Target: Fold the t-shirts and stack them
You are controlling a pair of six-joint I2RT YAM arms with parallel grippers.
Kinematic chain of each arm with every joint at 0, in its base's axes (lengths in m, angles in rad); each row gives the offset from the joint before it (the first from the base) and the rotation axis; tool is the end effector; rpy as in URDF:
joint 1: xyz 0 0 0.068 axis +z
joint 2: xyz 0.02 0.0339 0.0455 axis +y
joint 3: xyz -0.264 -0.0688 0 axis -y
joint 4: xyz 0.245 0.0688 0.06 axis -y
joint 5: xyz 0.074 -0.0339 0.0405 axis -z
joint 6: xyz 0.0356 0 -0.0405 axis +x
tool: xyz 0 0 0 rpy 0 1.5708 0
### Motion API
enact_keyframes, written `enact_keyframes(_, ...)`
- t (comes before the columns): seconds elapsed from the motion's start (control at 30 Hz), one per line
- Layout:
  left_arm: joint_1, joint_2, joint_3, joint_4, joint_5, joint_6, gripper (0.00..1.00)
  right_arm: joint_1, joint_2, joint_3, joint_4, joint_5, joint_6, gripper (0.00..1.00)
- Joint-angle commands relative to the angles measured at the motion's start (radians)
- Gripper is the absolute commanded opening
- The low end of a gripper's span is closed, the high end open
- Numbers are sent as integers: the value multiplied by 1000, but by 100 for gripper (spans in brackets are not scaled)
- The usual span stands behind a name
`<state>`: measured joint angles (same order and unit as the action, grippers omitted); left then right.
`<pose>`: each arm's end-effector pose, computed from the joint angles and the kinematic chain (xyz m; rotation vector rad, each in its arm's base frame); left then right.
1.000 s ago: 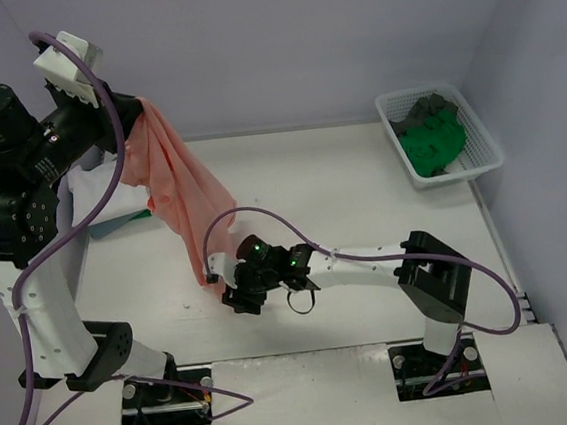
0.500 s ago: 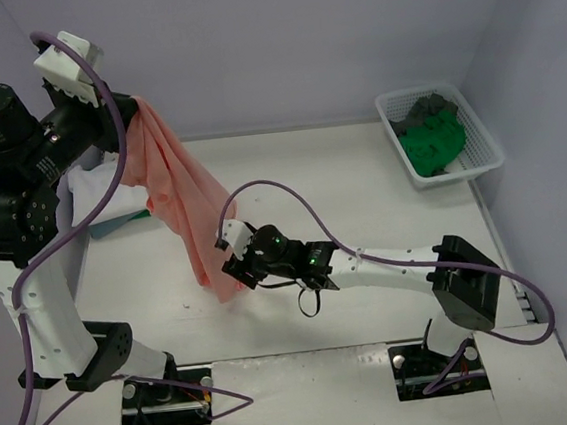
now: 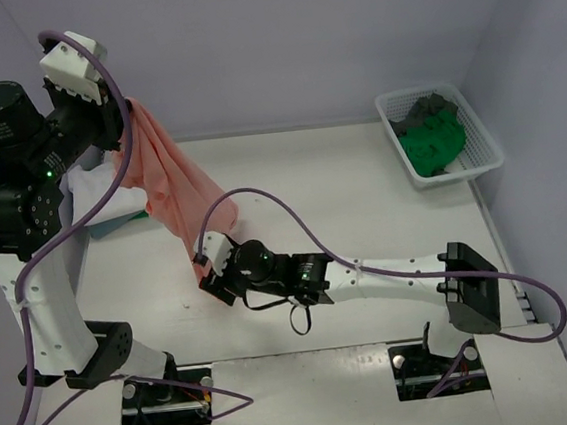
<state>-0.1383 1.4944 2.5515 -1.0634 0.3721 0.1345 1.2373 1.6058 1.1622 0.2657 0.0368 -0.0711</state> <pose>0.1717 -0.0370 0.6189 0.5004 1.5033 -0.2961 0.1270 0.3625 0.3070 -1.0857 1.4619 0.8104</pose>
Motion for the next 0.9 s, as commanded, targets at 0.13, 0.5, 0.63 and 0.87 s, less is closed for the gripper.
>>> enact_keyframes(0.13,-4,10,32,65,4,-10,1,117,120,174,130,254,-110,57)
enact_keyframes(0.5,-4,-10,35,60,1,5,1,111,255,209,192,540,-110,49)
enact_keyframes(0.63,-6,-6,36,63,10,2,1,103,255,189,193,506,-85,58)
enact_keyframes(0.87,-4,-10,36,69,13,-1,1,100,322,229,167,511,-46,62)
